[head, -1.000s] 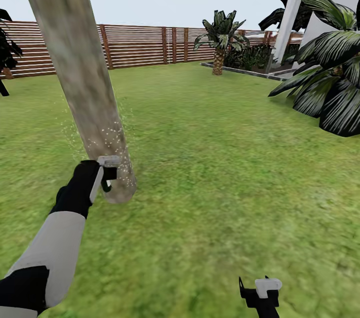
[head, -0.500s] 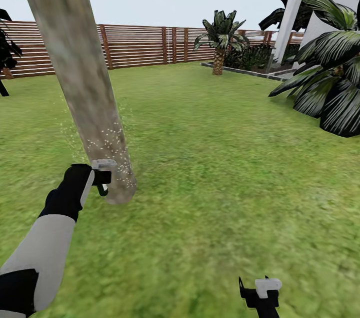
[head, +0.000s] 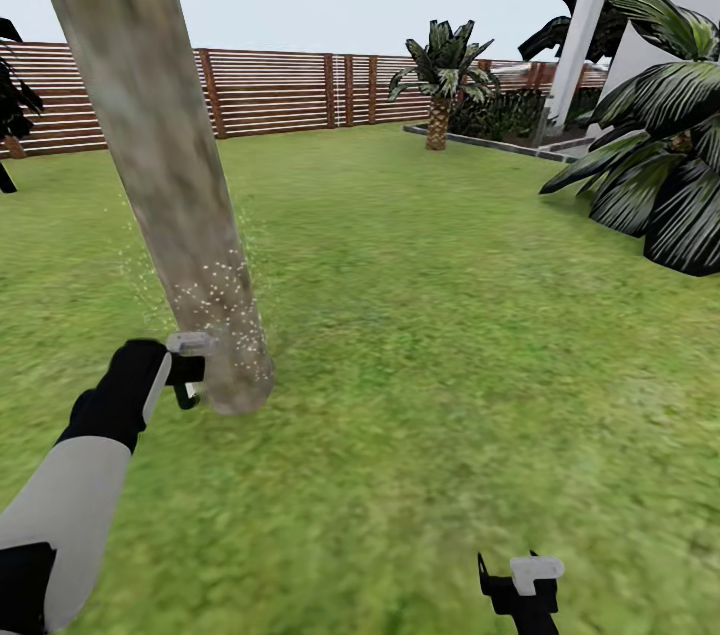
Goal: In the garden, pick up the pesticide atomizer on the floor and spray pesticide onto both trees until each tree trunk is fully covered.
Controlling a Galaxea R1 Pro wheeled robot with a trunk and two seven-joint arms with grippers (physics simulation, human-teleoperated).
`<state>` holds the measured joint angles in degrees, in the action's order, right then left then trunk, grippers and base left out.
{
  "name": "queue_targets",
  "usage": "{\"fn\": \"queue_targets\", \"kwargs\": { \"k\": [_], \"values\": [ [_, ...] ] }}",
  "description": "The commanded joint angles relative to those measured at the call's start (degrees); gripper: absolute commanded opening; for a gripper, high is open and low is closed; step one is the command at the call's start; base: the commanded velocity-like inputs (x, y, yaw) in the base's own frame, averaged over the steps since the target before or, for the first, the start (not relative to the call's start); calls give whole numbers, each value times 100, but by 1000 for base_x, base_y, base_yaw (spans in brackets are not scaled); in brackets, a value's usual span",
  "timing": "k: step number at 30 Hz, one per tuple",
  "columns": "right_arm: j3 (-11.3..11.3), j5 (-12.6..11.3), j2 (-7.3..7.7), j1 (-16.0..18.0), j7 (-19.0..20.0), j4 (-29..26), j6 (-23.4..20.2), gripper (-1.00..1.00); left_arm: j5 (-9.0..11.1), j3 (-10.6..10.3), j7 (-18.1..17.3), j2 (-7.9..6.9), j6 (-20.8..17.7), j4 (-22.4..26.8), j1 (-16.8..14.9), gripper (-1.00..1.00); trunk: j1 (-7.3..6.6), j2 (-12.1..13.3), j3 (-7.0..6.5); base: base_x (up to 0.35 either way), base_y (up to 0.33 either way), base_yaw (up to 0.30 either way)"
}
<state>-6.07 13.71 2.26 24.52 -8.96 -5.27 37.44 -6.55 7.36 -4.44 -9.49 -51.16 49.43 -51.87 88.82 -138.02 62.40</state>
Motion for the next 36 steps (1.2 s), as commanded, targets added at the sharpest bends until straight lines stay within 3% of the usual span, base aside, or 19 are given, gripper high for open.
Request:
{"fn": "queue_targets", "kwargs": {
  "k": [1, 5, 13, 19, 22, 25, 30, 36],
  "values": [
    [0, 0, -4, 0, 0, 0, 0, 100, 36, 6, -4, -31, -1, -2, 20, -100, 0, 0, 0, 0, 0, 0],
    [0, 0, -4, 0, 0, 1, 0, 100, 47, 19, -4, -130, -7, -4, 34, -100, 0, 0, 0, 30, 75, 0],
    [0, 0, -1, 0, 0, 1, 0, 100, 13, 20, -1, -157, -2, -2, 57, -100, 0, 0, 0, 36, 267, 0],
    [0, 0, -5, 0, 0, 2, 0, 100, 33, 12, -4, -165, 99, -4, 475, -100, 0, 0, 0, 0, 21, 0],
    [0, 0, -5, 0, 0, 3, 0, 100, 55, 11, -6, -111, 1012, -10, 898, -100, 0, 0, 0, 0, 0, 0],
    [0, 0, -3, 0, 0, 0, 0, 100, 62, 8, -5, -44, 1679, -140, 1206, -100, 0, 0, 0, 0, 0, 0],
    [0, 0, 0, 0, 0, 0, 0, 100, 57, 10, 1, 145, 3050, -1081, 1266, -100, 0, 0, 0, -71, 0, 0],
    [0, 0, -4, 0, -1, 0, 0, 100, 57, 11, -3, 187, 3276, -1283, 1281, -100, 0, 0, -3, -81, 32, -27]
  ]
}}
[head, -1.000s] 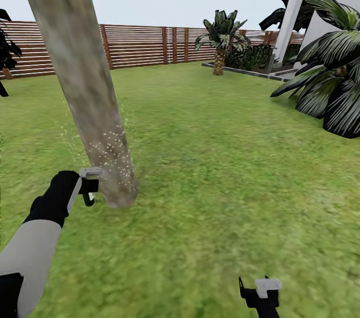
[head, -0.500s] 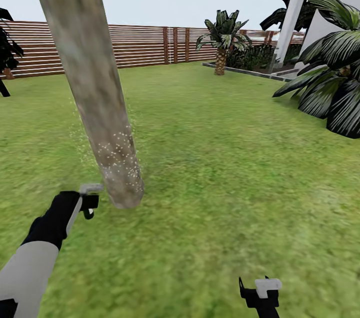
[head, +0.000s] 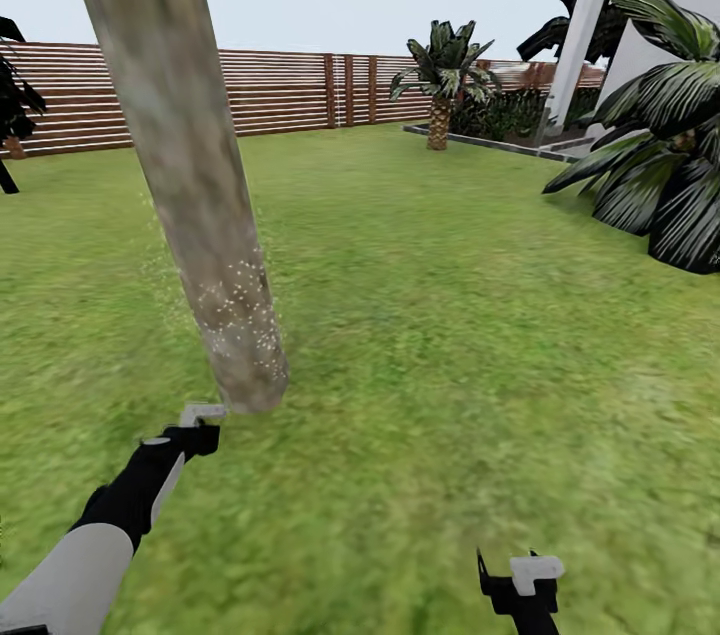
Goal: In the garden, pick up the pesticide atomizer on the floor and spray pesticide onto both trees until each tree trunk is fully covered.
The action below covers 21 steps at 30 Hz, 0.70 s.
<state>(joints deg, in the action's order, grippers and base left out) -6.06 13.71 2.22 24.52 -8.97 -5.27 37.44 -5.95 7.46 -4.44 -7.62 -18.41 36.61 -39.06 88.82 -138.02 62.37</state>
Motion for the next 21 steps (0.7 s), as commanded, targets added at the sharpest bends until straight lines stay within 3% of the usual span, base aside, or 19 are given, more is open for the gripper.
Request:
{"fn": "queue_targets", "kwargs": {
  "k": [1, 4, 6, 14, 20, 21],
  "values": [
    [0, 0, -1, 0, 0, 0, 0, 100, -3, -1, -3, 18, 10, -36, 8, -100, 0, 0, -3, -285, 126, -183],
    [0, 0, -2, 0, 1, 0, 0, 100, -16, -12, -58, 191, 201, -77, 62, -100, 0, 0, -12, -303, 136, -223],
    [0, 0, -2, 0, 1, 0, 0, 100, -19, -22, -273, 228, 410, -82, 121, -100, 0, 0, -19, -310, 139, -236],
    [0, 0, -2, 0, 1, 6, 0, 100, -63, -54, -986, 195, 509, -80, 263, -100, 0, 0, -46, -311, 140, -239],
    [0, 0, -2, 0, 1, 9, 0, 100, -141, -106, -2004, 180, 773, -77, 410, -100, 0, 0, -66, -311, 140, -239],
    [0, -2, -2, 0, 1, 7, 0, 100, -276, -170, -2079, 172, 855, -72, 464, -100, 0, 0, -69, -311, 140, -239]
  ]
}}
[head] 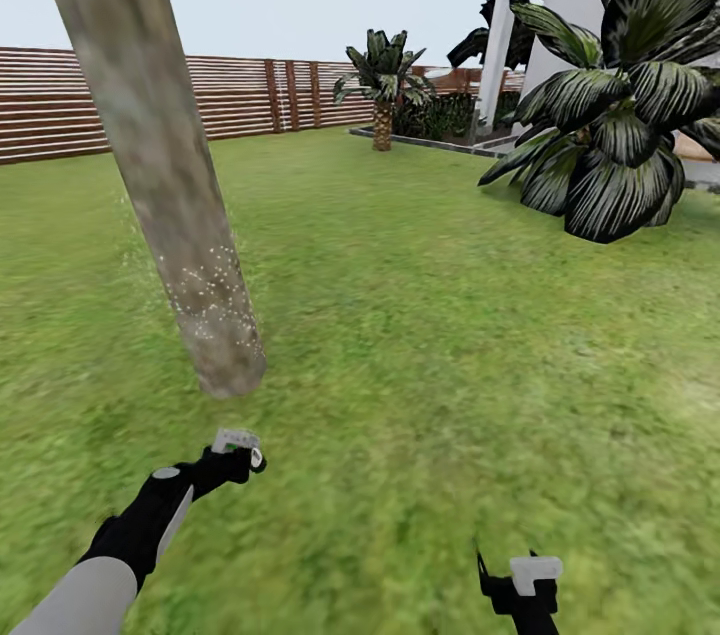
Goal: In the garden, pick up the pesticide atomizer on the floor and spray pesticide onto both trees until each tree trunk is fully covered.
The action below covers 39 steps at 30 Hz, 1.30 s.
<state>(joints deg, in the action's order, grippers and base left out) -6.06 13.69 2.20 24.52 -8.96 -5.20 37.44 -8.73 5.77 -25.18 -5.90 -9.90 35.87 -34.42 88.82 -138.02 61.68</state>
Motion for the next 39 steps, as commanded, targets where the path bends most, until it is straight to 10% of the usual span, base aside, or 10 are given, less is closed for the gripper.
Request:
{"fn": "queue_targets", "kwargs": {
  "k": [1, 7, 13, 17, 22, 27, 33, 39],
  "values": [
    [0, -3, 0, 0, 2, -3, 0, 100, -240, -68, -51, -8, 125, -4, 33, -100, 0, 0, -3, -311, 140, -155],
    [211, 342, -65, 3, 624, -187, -14, 100, -1499, -663, -991, 59, 511, -155, 66, -100, 0, 0, -5, -149, 73, -27],
    [342, 1219, -77, 57, 3555, -1744, -1244, 100, -1611, -896, -1251, 6, 763, -597, 60, -100, 0, 0, -5, -3, 2, 0],
    [370, 1421, -122, 132, 4579, -2509, -1578, 100, -1648, -917, -1866, -4, 753, -673, 58, -100, 0, 0, -5, 0, 0, 0],
    [1063, 1801, -224, 456, 4882, -2745, -1624, 100, -2104, -924, -2010, 21, 747, -759, 58, -100, 0, 0, -5, 0, 0, 0],
    [1114, 1840, -222, 508, 5620, -2745, -1626, 100, -2608, -916, -2024, 106, 745, -865, 58, -100, 0, 0, -5, 0, 0, 0],
    [1131, 2172, -231, 510, 5719, -2713, -1629, 100, -3466, -892, -2042, 221, 727, -923, 58, -100, 0, 0, -5, 0, 0, 0],
    [1134, 2451, -348, 510, 5722, -2703, -1636, 100, -3911, -886, -2155, 467, 719, -1087, 58, -100, 0, 0, -5, 0, 0, 0]
  ]
}}
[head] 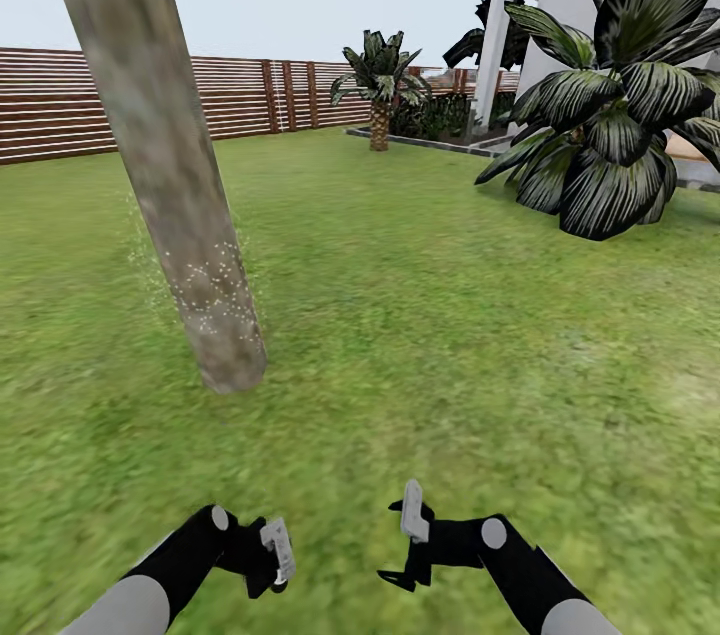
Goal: In the garden, pick up the pesticide atomizer on the floor and spray pesticide onto both trees until each tree trunk is fully covered.
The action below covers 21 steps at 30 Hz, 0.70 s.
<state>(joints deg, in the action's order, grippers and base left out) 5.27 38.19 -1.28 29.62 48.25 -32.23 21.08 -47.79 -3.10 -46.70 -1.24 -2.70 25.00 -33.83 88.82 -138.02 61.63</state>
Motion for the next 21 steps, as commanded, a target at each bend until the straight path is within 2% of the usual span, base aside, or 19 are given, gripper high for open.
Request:
{"fn": "queue_targets", "kwargs": {
  "k": [1, 9, 10, 14, 19, 21],
  "values": [
    [0, 23, -14, 0, 0, -1, -4, 100, -61, 1, -4, 52, -1, -2, 0, -100, 0, 0, 0, 0, 0, 0],
    [0, 57, -173, 0, 0, -12, -15, 100, -645, 2, 35, 475, -34, -4, 0, -100, 0, 0, 0, 0, 0, 0],
    [0, 57, -188, 0, 0, -13, -60, -100, -708, 2, 37, 507, -44, -4, 0, -100, 0, 0, 0, 0, 0, 0],
    [0, 49, -225, 0, 300, -60, -962, -100, -790, 2, 45, 584, -54, -4, 0, -100, 0, 0, 0, 0, 0, 0],
    [0, 49, -232, 0, 359, -104, -1084, -100, -802, -7, 47, 605, -55, -2, 0, -100, 0, 0, 0, 0, 0, 0],
    [0, 42, -234, 0, 362, -190, -1094, -100, -802, -99, 47, 653, -78, 3, 0, -100, 0, 0, 0, 0, 0, 0]
  ]
}}
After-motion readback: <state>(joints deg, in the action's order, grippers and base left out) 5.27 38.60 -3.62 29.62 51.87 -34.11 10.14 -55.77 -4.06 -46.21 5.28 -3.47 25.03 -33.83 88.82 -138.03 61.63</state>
